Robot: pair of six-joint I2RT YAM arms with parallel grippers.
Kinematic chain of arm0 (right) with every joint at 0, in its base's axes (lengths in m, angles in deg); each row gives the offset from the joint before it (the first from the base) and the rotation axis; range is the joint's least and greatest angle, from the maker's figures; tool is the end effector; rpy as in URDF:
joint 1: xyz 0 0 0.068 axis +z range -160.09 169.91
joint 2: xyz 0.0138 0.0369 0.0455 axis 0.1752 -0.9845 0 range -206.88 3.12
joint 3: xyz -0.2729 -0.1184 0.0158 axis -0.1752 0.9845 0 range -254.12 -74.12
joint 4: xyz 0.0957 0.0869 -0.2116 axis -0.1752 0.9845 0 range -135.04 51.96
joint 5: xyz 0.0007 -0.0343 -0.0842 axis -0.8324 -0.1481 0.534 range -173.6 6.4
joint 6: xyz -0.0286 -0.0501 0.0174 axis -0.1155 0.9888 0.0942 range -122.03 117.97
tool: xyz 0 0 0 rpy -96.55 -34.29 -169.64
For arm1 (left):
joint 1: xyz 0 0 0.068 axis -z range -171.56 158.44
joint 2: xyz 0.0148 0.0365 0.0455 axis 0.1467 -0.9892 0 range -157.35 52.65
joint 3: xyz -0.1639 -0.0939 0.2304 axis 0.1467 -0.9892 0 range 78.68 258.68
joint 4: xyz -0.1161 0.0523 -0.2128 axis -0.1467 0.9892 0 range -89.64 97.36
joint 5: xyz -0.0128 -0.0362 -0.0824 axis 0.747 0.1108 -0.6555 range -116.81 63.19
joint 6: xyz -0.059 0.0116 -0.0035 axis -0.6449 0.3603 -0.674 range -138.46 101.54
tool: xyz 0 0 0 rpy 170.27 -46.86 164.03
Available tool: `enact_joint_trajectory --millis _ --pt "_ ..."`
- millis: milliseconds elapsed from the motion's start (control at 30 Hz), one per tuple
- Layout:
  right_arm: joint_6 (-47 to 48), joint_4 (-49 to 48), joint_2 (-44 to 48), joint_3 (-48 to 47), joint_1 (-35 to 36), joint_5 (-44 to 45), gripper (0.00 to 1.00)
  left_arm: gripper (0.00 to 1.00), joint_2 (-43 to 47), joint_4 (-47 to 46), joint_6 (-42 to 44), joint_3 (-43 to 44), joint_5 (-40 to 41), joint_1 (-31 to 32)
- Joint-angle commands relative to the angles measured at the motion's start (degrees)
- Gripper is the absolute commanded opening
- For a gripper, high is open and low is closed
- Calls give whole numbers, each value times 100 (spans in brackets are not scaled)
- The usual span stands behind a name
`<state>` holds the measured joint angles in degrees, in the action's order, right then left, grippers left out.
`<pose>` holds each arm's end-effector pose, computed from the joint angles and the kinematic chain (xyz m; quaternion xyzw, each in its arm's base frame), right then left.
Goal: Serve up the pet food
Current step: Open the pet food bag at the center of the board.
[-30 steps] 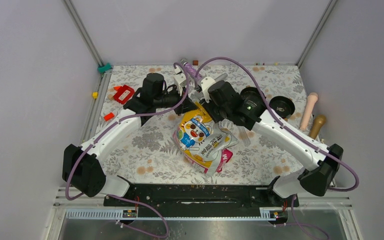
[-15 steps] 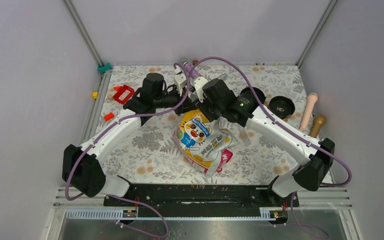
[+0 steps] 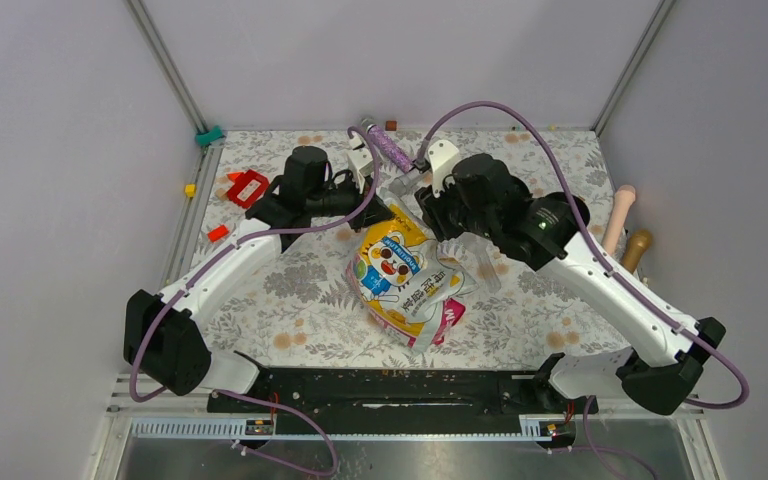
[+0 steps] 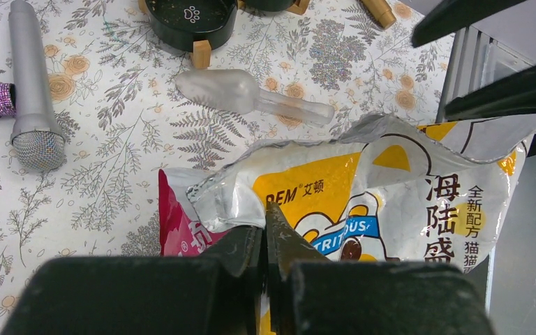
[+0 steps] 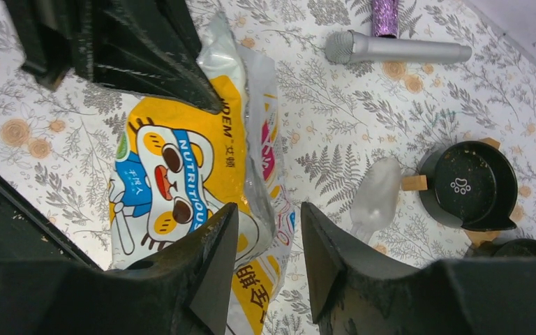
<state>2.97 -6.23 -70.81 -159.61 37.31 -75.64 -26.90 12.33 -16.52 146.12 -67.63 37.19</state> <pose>0.1796 0.1864 0.4429 -0.3436 0.7802 0.1326 0.5057 0.2523 -0.1717 0.3649 0.3911 0.7081 -0.4029 0.4282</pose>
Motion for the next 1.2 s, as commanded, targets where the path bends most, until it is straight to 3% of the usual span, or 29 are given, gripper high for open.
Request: enact_joint_trajectory --millis 0,167,500,667,1000,1167 --pt "-197 -75 -227 -14 -220 41 46 0 462 -764 56 218 -802 128" --pt "9 106 -560 -138 -279 -249 45 0 457 -753 58 230 -807 133" --pt "124 297 -858 -230 -308 123 44 0 484 -748 96 211 -862 161" --pt "174 -47 -857 -122 -371 277 43 0 530 -735 185 172 -947 166" --pt "793 122 -1422 -599 -451 -1421 37 0 559 -752 253 125 -1065 185" --pt "744 -52 -1319 -392 -466 -1025 37 0 563 -752 288 113 -1090 185"
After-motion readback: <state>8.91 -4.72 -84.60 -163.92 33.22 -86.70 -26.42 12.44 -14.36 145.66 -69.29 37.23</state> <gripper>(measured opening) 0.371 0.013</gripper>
